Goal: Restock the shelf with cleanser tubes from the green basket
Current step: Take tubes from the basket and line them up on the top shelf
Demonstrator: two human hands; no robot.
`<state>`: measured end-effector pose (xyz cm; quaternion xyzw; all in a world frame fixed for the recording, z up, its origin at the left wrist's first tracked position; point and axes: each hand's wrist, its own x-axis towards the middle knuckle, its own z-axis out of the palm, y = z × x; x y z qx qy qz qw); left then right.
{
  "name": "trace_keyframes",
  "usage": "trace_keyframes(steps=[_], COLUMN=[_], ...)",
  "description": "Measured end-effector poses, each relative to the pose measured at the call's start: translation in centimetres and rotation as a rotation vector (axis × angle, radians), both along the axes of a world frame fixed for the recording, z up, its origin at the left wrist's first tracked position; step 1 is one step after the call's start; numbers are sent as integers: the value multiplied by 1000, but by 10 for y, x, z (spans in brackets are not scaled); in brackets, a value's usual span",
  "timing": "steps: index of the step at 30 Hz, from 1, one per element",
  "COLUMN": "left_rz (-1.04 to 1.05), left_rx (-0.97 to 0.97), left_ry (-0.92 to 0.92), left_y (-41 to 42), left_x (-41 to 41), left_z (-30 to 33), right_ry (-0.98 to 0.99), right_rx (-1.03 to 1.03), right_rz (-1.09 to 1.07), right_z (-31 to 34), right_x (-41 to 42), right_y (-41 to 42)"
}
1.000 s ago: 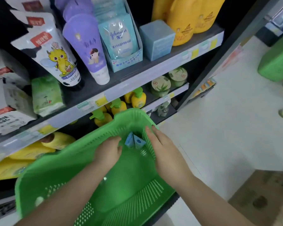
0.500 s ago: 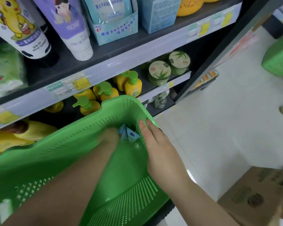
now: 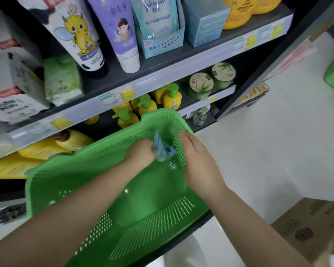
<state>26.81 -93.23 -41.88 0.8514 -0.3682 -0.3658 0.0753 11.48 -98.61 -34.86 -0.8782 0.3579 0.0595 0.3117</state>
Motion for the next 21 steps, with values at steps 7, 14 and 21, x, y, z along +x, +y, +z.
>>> trace_keyframes(steps=[7, 14, 21], left_rz=[88, 338, 333], left_rx=[-319, -655, -1015], left_ry=[69, 326, 228], left_y=[26, 62, 91], left_x=[7, 2, 3], left_z=[145, 285, 388], right_ry=[-35, -234, -544], right_rx=[51, 188, 237], right_rz=[-10, -65, 43], right_z=[39, 114, 213], right_x=[9, 35, 62], right_y=[6, 27, 49])
